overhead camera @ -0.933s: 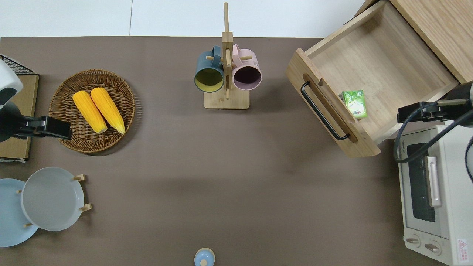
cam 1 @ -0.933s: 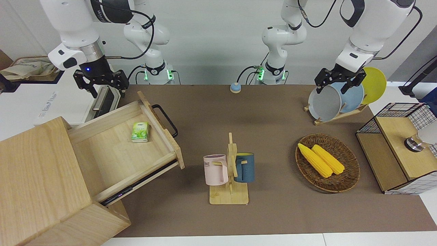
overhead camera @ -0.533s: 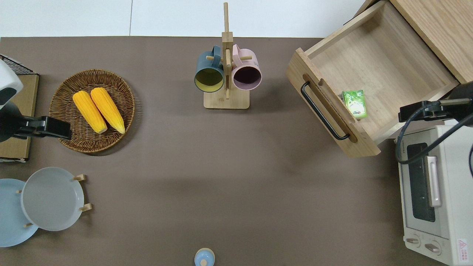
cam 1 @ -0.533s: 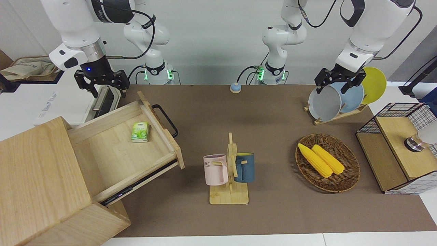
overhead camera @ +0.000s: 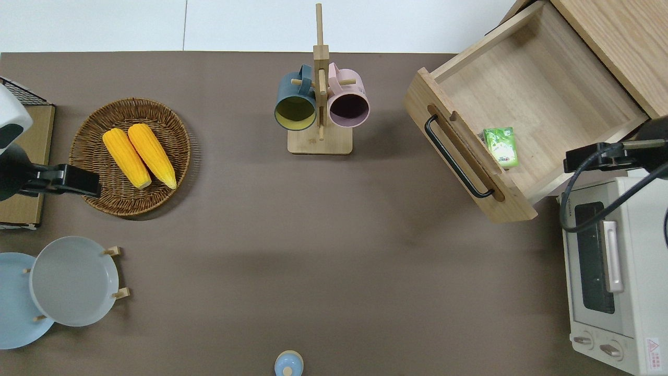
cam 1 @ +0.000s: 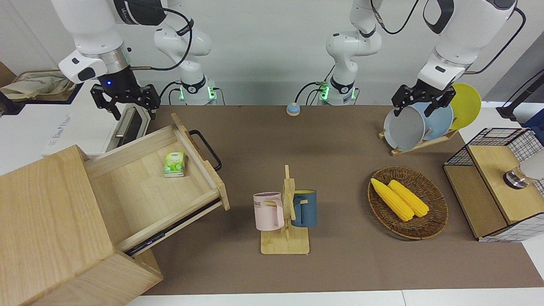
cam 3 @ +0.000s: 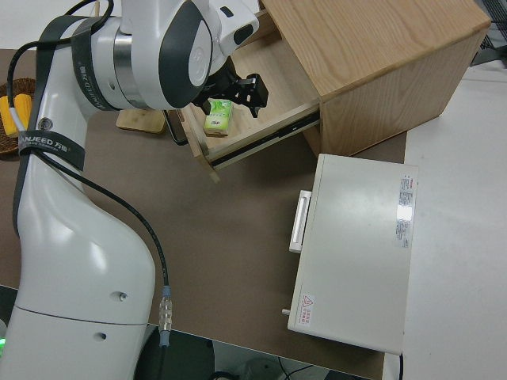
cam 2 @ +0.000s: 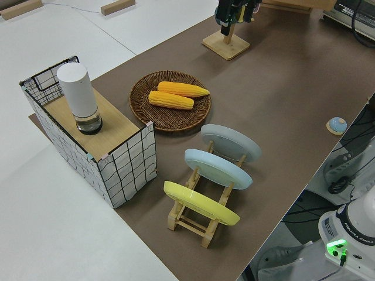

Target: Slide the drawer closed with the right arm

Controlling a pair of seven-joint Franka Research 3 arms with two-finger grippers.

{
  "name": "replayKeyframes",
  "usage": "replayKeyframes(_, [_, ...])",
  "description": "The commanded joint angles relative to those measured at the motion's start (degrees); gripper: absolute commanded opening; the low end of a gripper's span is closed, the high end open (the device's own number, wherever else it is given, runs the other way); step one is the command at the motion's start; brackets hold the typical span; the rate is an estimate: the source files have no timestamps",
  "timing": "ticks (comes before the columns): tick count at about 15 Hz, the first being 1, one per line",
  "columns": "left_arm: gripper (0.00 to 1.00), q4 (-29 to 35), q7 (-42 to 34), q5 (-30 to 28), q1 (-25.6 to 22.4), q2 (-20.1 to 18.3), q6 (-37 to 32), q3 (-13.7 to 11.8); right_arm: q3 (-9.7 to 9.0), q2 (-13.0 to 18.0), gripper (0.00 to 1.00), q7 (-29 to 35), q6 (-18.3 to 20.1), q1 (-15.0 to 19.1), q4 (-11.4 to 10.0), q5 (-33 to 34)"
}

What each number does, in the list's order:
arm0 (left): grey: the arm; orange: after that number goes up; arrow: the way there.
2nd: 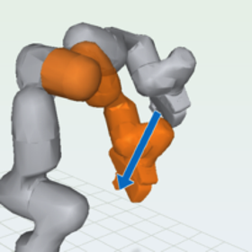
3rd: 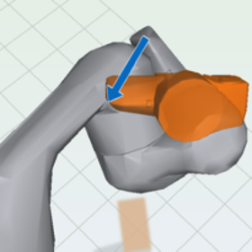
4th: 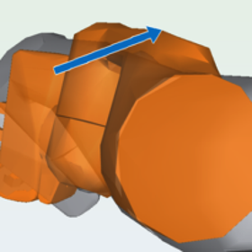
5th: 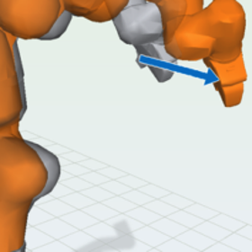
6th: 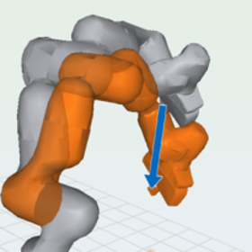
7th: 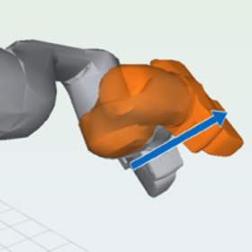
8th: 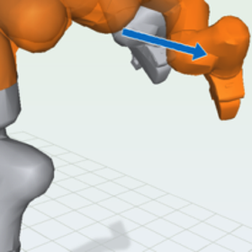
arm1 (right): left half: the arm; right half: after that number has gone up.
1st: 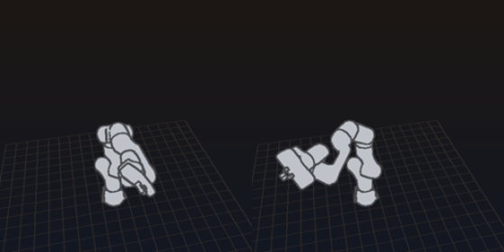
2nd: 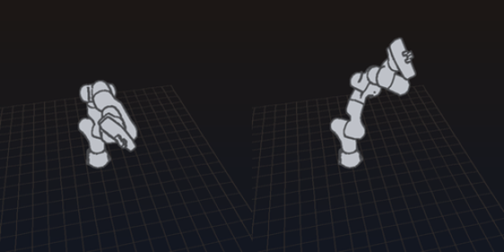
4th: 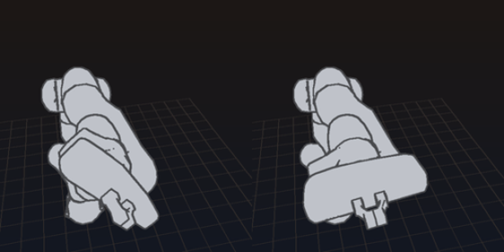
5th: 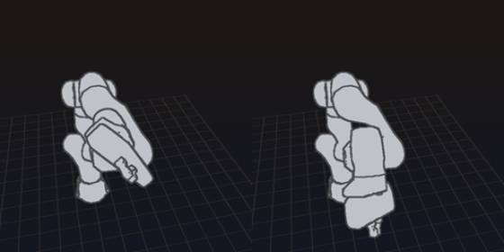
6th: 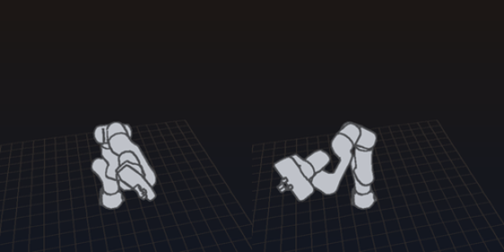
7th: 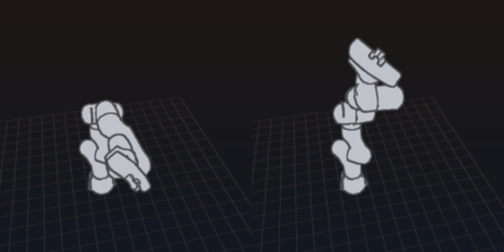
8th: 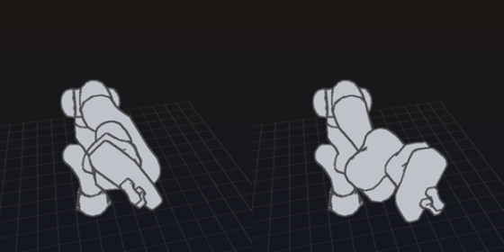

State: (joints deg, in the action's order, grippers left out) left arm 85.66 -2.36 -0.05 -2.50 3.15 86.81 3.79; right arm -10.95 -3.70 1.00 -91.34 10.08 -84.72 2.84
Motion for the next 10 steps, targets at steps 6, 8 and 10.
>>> replayKeyframes(6, [0.99, -0.58, 0.6, 1.02, 0.39, -0.25, -1.03, -0.02, -0.39, 0.54, 0.99, 0.15, 0.46, 0.55, 0.08, -0.64])
replayKeyframes(8, [0.99, -0.58, 0.6, 1.02, 0.39, -0.25, -1.03, -0.02, -0.39, 0.54, 0.985, 0.06, 0.55, 0.64, 0.08, -0.73])
replayKeyframes(10, [0.99, -0.58, 0.6, 1.02, 0.39, -0.25, -1.03, -0.02, -0.39, 0.54, 0.95, 0.15, 0.55, 0.64, 0.08, -0.73])
